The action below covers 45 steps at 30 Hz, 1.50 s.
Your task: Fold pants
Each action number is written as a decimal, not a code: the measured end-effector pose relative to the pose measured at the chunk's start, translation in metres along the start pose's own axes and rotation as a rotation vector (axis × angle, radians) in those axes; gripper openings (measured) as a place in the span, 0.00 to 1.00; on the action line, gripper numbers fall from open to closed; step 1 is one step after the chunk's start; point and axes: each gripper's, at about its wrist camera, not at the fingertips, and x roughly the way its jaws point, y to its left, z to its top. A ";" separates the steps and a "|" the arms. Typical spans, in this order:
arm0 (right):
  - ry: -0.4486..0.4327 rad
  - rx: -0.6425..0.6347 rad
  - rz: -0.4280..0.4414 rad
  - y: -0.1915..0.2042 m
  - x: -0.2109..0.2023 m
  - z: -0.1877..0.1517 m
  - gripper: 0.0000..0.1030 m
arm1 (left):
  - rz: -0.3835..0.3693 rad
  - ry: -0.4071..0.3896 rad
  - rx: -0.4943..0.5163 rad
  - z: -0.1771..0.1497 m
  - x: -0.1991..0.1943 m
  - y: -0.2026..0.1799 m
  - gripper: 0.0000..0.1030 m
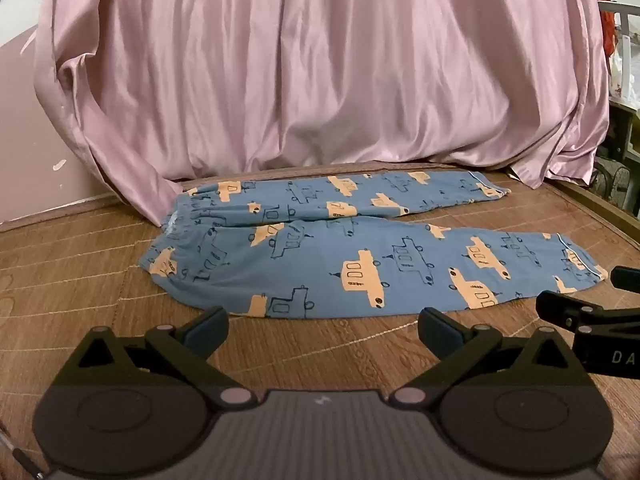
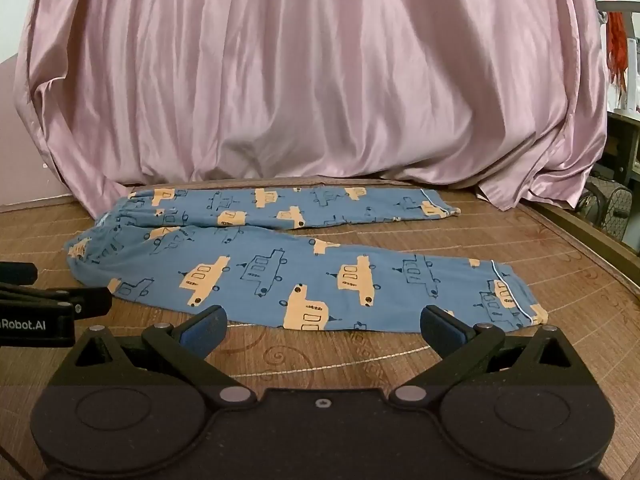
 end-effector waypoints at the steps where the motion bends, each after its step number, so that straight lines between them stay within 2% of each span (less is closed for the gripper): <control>1: 0.001 -0.001 0.001 0.000 0.000 0.000 1.00 | 0.002 0.002 0.001 0.000 0.000 0.000 1.00; 45: 0.011 0.004 0.003 0.000 0.002 0.000 1.00 | 0.001 0.013 -0.005 0.000 0.003 -0.001 1.00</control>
